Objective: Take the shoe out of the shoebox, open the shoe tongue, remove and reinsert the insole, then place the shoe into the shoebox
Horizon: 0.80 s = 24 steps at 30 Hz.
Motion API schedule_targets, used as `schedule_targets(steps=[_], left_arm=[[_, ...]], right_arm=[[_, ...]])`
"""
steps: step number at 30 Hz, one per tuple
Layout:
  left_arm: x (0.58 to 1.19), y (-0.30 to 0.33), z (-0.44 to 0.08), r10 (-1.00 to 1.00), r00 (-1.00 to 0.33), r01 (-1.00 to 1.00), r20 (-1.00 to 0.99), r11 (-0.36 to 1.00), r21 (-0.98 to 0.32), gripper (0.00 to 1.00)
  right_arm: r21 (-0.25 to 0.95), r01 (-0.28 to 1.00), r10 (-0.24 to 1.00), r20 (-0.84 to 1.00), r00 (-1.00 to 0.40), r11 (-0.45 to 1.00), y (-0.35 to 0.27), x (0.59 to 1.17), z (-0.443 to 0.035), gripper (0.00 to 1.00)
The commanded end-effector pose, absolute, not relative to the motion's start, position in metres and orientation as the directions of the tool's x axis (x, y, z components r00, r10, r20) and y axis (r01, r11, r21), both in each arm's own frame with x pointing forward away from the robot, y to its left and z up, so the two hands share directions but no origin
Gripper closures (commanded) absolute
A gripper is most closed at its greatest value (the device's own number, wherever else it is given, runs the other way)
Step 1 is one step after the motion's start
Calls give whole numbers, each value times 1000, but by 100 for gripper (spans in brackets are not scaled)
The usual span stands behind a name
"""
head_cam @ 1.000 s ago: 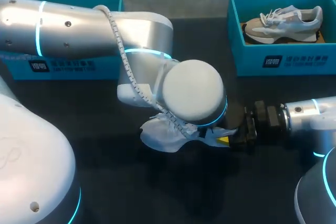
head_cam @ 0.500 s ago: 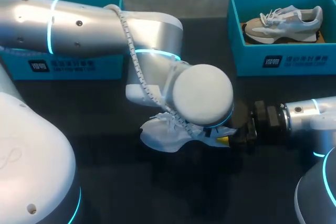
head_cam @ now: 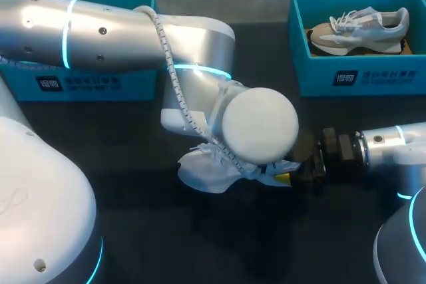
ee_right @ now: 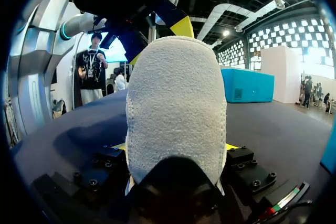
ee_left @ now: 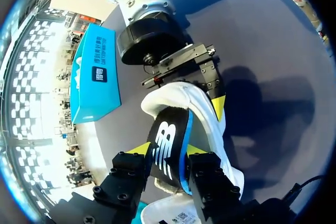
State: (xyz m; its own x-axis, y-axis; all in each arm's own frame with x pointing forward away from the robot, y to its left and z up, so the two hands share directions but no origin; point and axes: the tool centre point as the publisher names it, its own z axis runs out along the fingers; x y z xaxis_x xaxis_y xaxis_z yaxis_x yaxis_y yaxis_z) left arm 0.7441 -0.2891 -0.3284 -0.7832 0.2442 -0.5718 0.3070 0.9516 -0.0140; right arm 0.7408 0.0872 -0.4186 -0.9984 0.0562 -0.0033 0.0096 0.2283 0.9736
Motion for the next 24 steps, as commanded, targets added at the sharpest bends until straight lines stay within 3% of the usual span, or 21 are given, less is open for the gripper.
schedule_targets(steps=[1,7,11,24], left_arm=[[739,-289,-329,235,-774,295,-588,956,-7,66],[740,-288,-330,213,-778,275,-591,961,-15,71],[741,-287,-330,202,-784,267,-588,963,-26,100],[745,-283,-314,120,-838,230,-533,962,-145,100]], right_arm=[[973,9,57,-5,-998,230,88,740,-421,100],[973,9,57,-5,-998,230,88,740,-421,100],[973,9,57,-5,-998,230,88,740,-421,100],[973,9,57,-5,-998,230,88,740,-421,100]])
